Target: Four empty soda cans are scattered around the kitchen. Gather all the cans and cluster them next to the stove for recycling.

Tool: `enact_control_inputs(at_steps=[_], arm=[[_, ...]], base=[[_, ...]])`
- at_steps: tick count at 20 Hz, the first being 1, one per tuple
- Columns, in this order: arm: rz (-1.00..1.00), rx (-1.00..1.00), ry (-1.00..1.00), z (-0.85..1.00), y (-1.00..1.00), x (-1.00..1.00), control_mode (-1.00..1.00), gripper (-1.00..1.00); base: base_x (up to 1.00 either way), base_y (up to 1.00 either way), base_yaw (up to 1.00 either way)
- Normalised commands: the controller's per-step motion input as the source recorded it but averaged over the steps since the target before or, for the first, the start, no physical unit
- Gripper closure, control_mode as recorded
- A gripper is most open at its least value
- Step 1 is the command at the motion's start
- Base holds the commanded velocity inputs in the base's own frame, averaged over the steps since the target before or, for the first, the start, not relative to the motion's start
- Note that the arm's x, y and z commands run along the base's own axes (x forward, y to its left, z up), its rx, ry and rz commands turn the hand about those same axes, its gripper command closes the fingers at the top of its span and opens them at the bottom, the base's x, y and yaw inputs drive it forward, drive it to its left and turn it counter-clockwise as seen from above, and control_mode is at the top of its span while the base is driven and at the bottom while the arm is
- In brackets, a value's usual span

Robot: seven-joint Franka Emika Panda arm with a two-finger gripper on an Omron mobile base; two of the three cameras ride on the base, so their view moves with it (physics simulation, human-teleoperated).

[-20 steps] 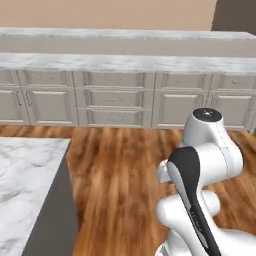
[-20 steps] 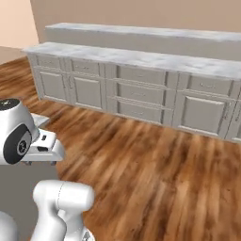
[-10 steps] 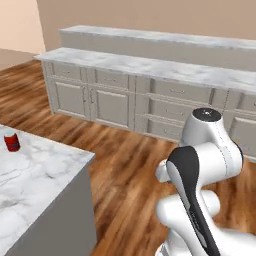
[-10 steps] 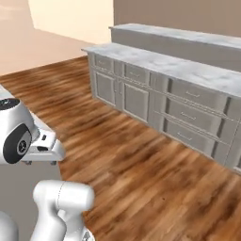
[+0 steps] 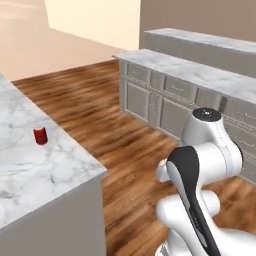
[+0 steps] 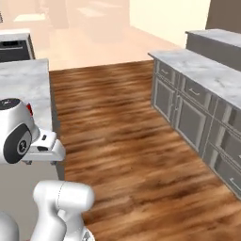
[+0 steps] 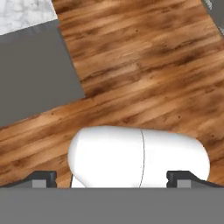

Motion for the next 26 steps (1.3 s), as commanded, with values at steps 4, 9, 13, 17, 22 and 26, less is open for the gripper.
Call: enact_control_inputs(at_steps=[4,9,13,17,22,26], arm=[[0.0,0.0,0.0,0.0,0.0,0.0,1.0,-1.0],[0.0,0.0,0.0,0.0,0.0,0.0,1.0,-1.0],[0.0,0.0,0.0,0.0,0.0,0.0,1.0,-1.0],[0.0,0.0,0.0,0.0,0.0,0.0,1.0,-1.0],[0.0,0.0,0.0,0.0,0.0,0.0,1.0,-1.0],[0.0,0.0,0.0,0.0,0.0,0.0,1.0,-1.0]], base=[[0.87,-0.46,0.75],[0.8,-0.42,0.77],[0.74,-0.4,0.78],[0.72,-0.39,0.8],[0.64,-0.58,0.75],[-0.16,-0.86,0.57]])
